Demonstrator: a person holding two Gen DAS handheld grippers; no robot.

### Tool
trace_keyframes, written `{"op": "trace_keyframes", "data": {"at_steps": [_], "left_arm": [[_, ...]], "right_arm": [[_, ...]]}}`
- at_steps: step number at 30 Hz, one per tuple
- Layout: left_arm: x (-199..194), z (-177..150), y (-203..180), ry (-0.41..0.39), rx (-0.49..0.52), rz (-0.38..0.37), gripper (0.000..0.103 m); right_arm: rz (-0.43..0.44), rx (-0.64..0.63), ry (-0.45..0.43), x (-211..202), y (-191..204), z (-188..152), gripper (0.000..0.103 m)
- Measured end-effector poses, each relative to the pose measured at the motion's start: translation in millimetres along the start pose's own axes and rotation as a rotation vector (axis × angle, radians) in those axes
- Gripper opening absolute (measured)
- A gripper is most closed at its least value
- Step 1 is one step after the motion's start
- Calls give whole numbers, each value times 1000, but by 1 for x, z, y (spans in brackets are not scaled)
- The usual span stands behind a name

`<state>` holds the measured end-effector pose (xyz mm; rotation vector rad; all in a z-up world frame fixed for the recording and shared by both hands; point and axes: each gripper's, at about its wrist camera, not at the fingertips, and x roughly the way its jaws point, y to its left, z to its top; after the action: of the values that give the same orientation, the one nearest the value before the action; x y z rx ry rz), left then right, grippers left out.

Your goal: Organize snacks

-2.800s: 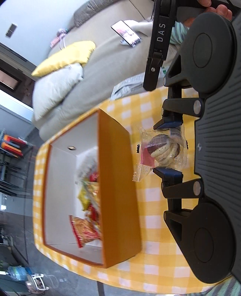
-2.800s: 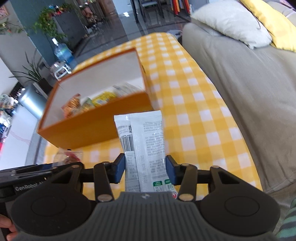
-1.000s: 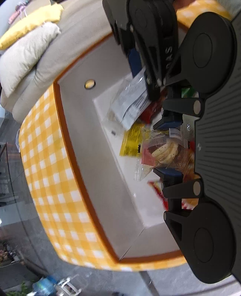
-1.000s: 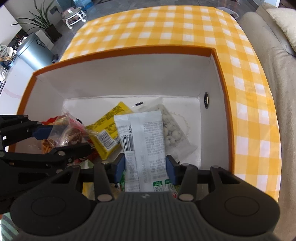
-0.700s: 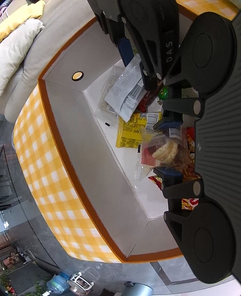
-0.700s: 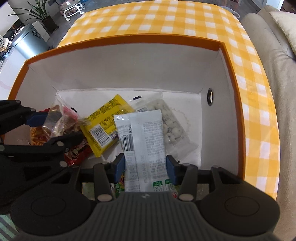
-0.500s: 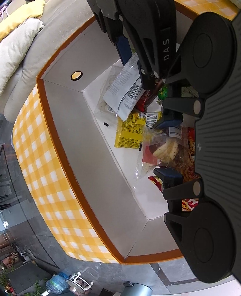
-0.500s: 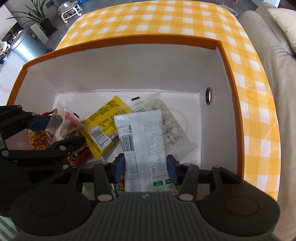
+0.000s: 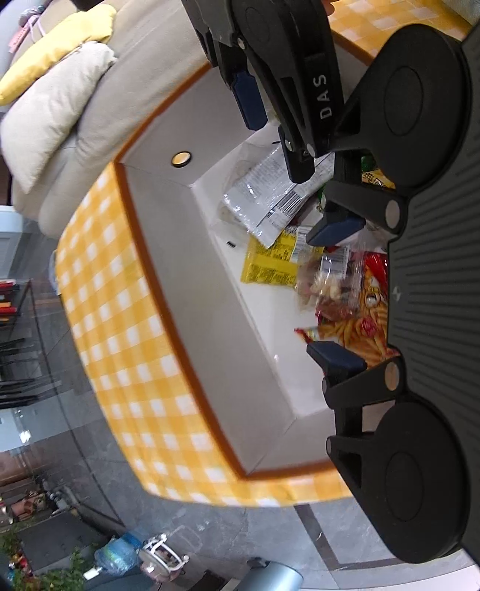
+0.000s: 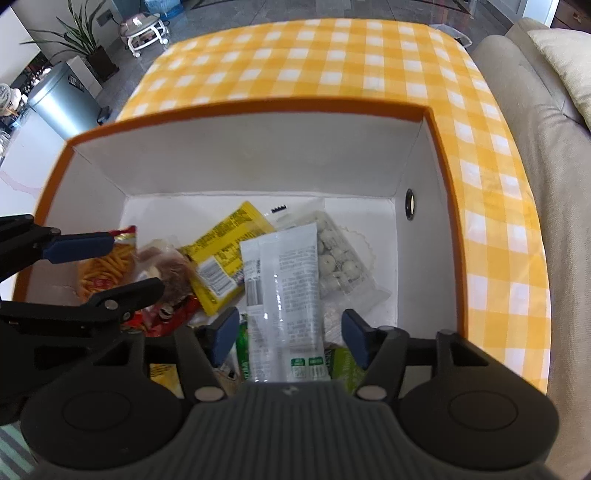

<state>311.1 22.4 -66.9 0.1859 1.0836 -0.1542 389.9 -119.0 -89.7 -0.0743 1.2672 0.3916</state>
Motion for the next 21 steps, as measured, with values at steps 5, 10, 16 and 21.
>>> {"op": "trace_keyframes", "data": {"at_steps": [5,10,16,21], "left_arm": [[-27,-3,3,-46,-3,8,74],[-60,-8,4,-120,-7,42,80],[-106,-17,5,-244,-53,87,81],[-143,-36,2,-341,-95,97,81]], "right_arm": [[-6,-24,-59,-24,7,-2,66],[-17,-50,-135,-56,15,-7,66],[-73,-119,-270,-105,25,-25,67],[-89,-154,-386,-148,33,-54,76]]}}
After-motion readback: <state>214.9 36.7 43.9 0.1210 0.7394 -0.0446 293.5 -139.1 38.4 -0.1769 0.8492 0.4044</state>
